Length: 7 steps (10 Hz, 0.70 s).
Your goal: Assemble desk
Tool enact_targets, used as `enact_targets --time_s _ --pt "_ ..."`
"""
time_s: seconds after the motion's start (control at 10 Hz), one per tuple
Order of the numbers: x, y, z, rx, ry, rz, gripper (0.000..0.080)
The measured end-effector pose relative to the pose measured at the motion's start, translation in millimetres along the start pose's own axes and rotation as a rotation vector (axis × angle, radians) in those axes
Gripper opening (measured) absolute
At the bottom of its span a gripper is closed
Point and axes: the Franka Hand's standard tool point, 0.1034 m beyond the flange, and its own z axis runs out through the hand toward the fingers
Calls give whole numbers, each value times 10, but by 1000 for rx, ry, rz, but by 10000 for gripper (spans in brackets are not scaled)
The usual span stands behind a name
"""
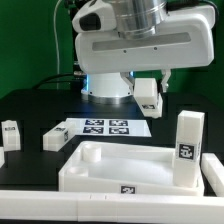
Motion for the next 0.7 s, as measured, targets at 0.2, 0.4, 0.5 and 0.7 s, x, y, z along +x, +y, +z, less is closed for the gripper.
enact_targets --time_s 0.2,0.4,0.5,0.7 --pt "27 0 -1 3 109 -3 288" --pt "114 16 -119 -10 237 -38 288" --pt "170 -30 -259 -8 332 -49 288" --pt "253 -124 -398 -4 447 -68 288"
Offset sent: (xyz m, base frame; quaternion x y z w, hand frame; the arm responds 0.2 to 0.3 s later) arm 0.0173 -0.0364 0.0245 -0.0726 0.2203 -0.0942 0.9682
